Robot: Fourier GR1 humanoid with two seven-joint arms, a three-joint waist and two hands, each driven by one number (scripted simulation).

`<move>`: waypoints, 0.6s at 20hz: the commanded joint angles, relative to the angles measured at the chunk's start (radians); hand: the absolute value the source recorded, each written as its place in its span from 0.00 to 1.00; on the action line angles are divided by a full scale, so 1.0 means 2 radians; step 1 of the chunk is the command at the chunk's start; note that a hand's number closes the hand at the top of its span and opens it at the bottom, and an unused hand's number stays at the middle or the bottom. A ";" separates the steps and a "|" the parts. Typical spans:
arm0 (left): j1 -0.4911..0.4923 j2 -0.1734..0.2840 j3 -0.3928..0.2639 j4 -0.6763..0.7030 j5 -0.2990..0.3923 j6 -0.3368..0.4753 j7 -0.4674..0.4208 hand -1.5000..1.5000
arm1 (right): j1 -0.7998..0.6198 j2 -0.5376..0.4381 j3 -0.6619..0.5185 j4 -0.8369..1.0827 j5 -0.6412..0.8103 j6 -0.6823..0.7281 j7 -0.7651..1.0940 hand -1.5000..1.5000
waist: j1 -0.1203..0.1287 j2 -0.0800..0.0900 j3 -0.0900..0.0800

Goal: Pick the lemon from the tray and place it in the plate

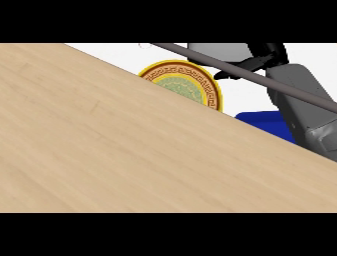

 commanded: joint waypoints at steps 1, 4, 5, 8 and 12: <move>-0.020 -0.005 -0.007 -0.002 0.000 -0.003 0.003 0.50 | 0.011 -0.047 -0.016 0.012 -0.011 0.049 -0.044 0.00 | 0.009 0.019 -0.002; -0.008 -0.003 -0.013 -0.017 -0.003 -0.008 0.004 0.50 | 0.026 -0.070 -0.005 0.016 0.005 0.062 -0.076 0.00 | 0.014 0.017 -0.002; 0.004 -0.005 -0.017 -0.022 -0.010 -0.004 0.002 0.50 | 0.028 -0.083 -0.006 0.017 0.005 0.077 -0.082 0.00 | 0.014 0.016 -0.002; -0.020 -0.001 -0.008 -0.001 0.000 -0.011 0.001 0.50 | 0.028 -0.082 -0.004 0.027 0.012 0.057 -0.088 0.00 | 0.020 0.021 -0.002; -0.013 -0.009 -0.018 -0.004 -0.008 -0.007 -0.009 0.50 | 0.027 -0.114 -0.007 0.034 0.013 0.093 -0.098 0.00 | 0.022 0.020 -0.001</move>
